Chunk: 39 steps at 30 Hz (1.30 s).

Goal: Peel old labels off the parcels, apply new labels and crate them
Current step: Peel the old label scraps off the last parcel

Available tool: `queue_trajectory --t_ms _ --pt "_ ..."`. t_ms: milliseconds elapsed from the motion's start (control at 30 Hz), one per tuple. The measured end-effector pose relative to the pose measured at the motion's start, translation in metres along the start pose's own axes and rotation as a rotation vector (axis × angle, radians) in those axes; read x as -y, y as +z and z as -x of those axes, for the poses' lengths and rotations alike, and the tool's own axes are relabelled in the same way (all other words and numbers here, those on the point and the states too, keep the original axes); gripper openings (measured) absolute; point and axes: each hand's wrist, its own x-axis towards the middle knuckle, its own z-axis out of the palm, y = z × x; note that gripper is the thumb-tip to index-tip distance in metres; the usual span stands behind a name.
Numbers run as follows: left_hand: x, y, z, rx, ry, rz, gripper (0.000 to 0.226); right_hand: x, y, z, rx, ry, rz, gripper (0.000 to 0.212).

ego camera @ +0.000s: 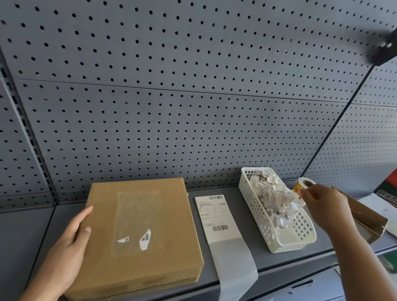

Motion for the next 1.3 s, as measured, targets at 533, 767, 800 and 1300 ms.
queue_trajectory --t_ms 533,767,800,1300 --pt "-0.003 0.000 0.000 0.029 -0.023 0.012 0.039 0.090 0.023 0.037 0.174 -0.211 -0.209 0.016" --pt "-0.003 -0.001 0.003 0.015 -0.018 -0.006 0.042 0.165 0.054 0.085 0.399 -0.485 -0.306 0.009" --pt "-0.003 -0.001 0.004 0.017 -0.021 -0.002 0.042 0.173 0.060 0.091 0.427 -0.507 -0.309 0.007" --pt "-0.006 -0.007 0.007 0.028 -0.064 0.035 0.043 0.220 0.101 0.135 0.712 -0.683 -0.268 0.009"
